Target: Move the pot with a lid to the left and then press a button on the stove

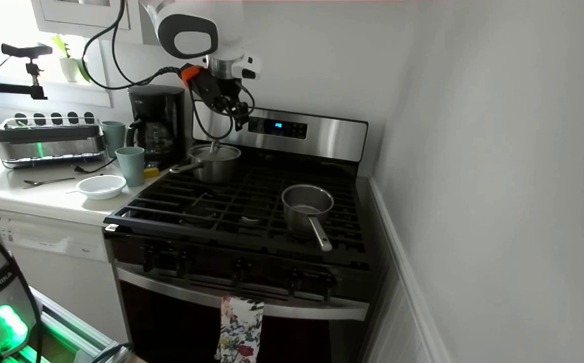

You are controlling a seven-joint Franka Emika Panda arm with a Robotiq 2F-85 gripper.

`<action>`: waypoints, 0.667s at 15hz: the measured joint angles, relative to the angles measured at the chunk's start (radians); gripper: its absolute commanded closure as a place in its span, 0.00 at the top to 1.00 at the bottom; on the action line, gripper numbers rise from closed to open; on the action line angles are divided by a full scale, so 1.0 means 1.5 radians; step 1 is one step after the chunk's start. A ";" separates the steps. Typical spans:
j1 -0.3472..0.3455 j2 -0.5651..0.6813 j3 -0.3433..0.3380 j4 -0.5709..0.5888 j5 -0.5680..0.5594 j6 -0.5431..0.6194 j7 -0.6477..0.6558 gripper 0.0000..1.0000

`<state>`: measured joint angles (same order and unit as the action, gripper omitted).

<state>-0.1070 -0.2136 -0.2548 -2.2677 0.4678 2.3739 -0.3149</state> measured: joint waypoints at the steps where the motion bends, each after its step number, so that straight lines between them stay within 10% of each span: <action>1: 0.001 0.001 0.000 0.000 0.001 0.000 0.002 1.00; 5: 0.000 0.008 -0.006 0.003 0.012 0.000 0.018 1.00; 10: -0.007 0.108 -0.043 0.091 0.200 -0.033 0.002 1.00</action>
<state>-0.1177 -0.0520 -0.3192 -2.1307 0.7676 2.3244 -0.3118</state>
